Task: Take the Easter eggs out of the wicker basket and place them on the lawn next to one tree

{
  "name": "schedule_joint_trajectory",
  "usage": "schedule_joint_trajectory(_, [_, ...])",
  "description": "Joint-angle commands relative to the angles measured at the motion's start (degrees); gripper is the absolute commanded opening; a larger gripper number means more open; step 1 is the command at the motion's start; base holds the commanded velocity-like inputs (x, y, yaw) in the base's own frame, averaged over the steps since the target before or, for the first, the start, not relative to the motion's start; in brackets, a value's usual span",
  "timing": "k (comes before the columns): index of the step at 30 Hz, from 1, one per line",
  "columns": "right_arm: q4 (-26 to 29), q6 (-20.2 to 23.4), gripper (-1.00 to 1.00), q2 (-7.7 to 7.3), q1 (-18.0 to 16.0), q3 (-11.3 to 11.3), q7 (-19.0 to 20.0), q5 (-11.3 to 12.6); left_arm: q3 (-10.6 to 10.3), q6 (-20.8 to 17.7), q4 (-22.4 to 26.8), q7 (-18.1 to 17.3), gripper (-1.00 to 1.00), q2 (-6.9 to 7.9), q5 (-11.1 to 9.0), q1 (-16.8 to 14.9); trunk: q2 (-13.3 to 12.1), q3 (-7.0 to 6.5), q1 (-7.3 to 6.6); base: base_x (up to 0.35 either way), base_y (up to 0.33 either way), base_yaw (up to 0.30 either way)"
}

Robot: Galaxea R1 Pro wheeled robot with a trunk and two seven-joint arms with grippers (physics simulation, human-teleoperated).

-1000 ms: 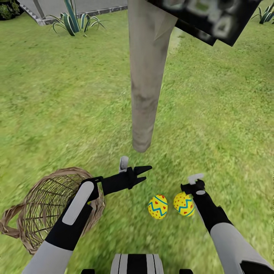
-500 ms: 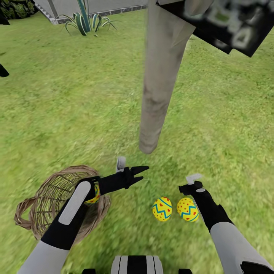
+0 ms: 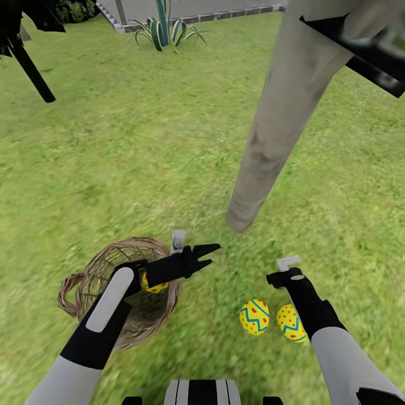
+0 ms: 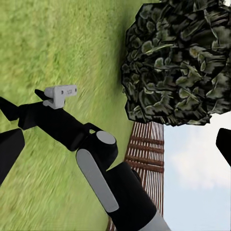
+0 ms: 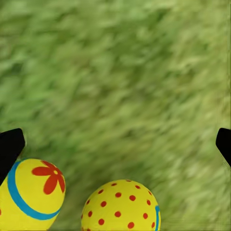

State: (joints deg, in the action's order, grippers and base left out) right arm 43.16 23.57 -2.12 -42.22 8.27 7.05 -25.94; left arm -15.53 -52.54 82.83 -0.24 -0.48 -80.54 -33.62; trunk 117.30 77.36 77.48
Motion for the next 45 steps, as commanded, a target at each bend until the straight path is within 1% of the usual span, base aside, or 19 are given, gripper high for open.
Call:
schedule_joint_trajectory(1, [0.1,0.2,1.00,0.02,0.0,0.2,0.5,-0.6,0.0,-0.2,0.0,0.0,1.00,-0.04,0.0,0.0,-0.4,-0.15,-0.23,0.000,0.000,0.289])
schedule_joint_trajectory(9, [0.0,0.3,1.00,0.09,0.0,0.1,0.8,-0.7,-0.1,-0.2,0.0,0.0,1.00,-0.34,0.0,0.0,-3.6,-1.59,-1.99,0.000,0.000,0.289])
schedule_joint_trajectory(17, [0.1,0.4,1.00,0.10,0.0,0.2,4.3,-0.5,-0.1,-0.2,0.0,0.0,1.00,-0.60,0.0,0.0,-6.8,-3.03,-3.74,0.000,0.000,0.289])
schedule_joint_trajectory(28, [0.2,0.4,1.00,0.09,0.0,0.2,4.7,-0.5,-0.2,-0.2,0.1,0.0,1.00,-0.75,0.1,-0.1,-11.2,-5.00,-6.16,0.000,0.000,0.289])
schedule_joint_trajectory(31, [0.9,0.4,1.00,0.03,0.0,0.2,4.7,-0.5,-0.3,-0.3,0.1,0.0,1.00,-0.75,0.1,-0.3,-12.4,-5.54,-6.82,0.000,0.000,0.289])
schedule_joint_trajectory(32, [1.2,0.5,1.00,0.02,0.0,0.2,4.7,-0.5,-0.3,-0.3,0.1,0.0,1.00,-0.75,0.1,-0.4,-12.8,-5.72,-7.04,0.000,0.000,0.289])
schedule_joint_trajectory(35, [1.7,2.6,1.00,0.02,0.0,0.2,4.8,-0.5,-0.4,-0.3,0.1,0.0,1.00,-0.75,0.1,-0.5,-14.0,-6.26,-7.70,0.000,0.000,0.289])
schedule_joint_trajectory(37, [1.9,3.6,1.00,-0.02,0.0,0.2,5.8,-0.5,-0.4,-0.3,0.1,0.0,1.00,-0.75,0.1,-0.5,-14.8,-6.62,-8.14,0.000,0.000,0.289])
schedule_joint_trajectory(40, [2.1,3.9,1.00,-0.15,0.0,0.2,7.0,-0.6,-0.4,-0.3,0.1,0.0,1.00,-0.75,0.1,-0.5,-16.0,-7.16,-8.80,0.000,0.000,0.235])
schedule_joint_trajectory(45, [1.7,3.6,1.00,-0.24,0.0,0.2,7.1,-0.6,-0.4,-0.3,0.1,0.0,1.00,-0.78,0.1,-0.5,-18.1,-8.05,-9.89,0.000,0.000,0.041])
